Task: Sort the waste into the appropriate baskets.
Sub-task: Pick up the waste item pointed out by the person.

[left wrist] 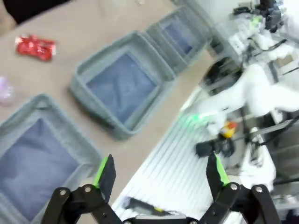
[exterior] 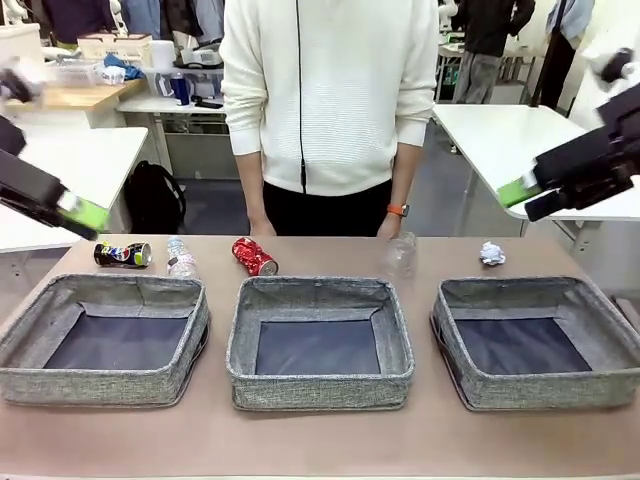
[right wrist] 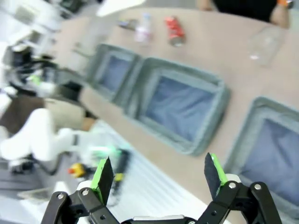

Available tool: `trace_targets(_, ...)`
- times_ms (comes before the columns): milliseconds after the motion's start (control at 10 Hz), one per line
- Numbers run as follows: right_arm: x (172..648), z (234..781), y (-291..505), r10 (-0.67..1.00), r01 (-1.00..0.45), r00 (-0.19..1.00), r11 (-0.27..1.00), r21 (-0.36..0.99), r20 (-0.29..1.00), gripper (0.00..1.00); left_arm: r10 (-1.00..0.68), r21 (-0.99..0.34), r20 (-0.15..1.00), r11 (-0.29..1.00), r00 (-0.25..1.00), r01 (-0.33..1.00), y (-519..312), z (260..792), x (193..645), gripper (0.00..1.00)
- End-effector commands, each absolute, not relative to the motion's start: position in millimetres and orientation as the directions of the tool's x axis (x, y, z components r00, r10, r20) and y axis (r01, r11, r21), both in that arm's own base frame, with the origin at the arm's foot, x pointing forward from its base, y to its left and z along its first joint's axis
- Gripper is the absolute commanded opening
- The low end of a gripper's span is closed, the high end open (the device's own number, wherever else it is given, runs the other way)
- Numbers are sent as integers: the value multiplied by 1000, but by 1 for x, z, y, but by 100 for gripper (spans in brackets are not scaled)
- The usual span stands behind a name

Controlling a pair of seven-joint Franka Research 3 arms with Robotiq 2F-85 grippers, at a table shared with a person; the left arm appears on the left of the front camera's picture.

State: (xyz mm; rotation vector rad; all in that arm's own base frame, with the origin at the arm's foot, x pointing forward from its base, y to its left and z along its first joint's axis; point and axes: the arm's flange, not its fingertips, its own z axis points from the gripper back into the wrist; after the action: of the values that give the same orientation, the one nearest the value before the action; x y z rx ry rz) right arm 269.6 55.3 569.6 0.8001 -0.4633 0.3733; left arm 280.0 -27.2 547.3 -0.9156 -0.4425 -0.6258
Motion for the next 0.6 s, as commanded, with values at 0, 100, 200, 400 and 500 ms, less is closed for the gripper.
trace_targets(0,256,528,29,-89,-196,969,300,933,232,100,-6,-783,566,308,824,540,9,523,263,100)
trace_targets(100,258,504,7,-160,-137,973,189,972,168,100,153,-827,541,276,827,490,31,507,255,100)
trace_targets(200,258,486,-8,-207,-98,971,122,988,121,100,241,-849,516,267,822,455,39,495,248,100)
trace_targets(400,251,455,-47,-307,-38,949,97,995,66,100,303,-878,456,305,837,369,39,476,238,100)
trace_targets(500,245,447,-64,-392,-38,915,153,987,96,100,243,-860,397,436,885,266,37,471,236,100)
